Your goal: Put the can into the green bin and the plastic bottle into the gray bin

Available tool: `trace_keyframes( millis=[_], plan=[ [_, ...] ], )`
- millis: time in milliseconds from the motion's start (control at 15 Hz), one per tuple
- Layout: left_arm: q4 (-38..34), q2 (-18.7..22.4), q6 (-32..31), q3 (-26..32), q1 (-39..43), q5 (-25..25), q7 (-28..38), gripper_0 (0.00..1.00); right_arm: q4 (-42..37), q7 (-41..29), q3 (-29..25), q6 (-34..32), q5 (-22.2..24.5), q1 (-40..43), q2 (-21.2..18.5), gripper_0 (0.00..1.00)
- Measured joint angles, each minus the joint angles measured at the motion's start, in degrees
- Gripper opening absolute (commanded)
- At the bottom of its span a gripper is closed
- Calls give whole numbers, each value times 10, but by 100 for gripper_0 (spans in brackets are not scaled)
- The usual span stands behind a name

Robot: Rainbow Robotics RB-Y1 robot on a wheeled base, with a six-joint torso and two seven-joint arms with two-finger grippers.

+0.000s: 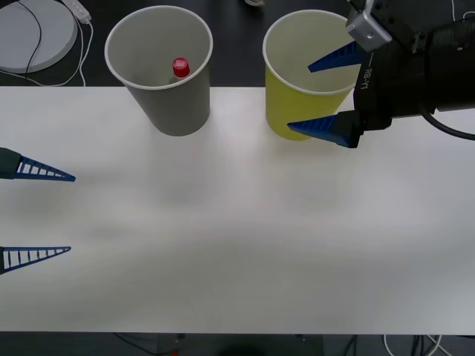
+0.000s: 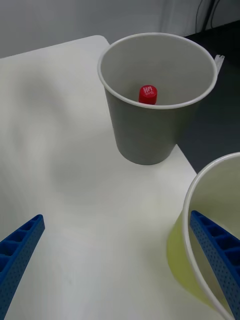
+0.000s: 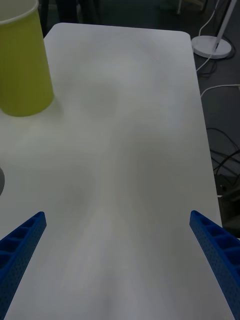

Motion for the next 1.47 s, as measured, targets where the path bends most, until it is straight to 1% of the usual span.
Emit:
trace_keyframes(
  millis=[200,467,800,933,1200,1467],
  plan=[
    [0,0,0,0,0,0,0,100,3,93,-31,26,-90,74,-28,100],
    [0,0,0,0,0,0,0,100,2,218,-82,37,-185,174,-50,100],
    [0,0,0,0,0,0,0,100,7,346,-150,35,-274,292,-67,100],
    [0,0,0,0,0,0,0,100,15,380,-176,18,-301,326,-70,100],
    [0,0,0,0,0,0,0,100,69,443,-207,-66,-343,339,-71,100],
    [0,0,0,0,0,0,0,100,122,490,-226,-131,-359,342,-72,100]
  ],
)
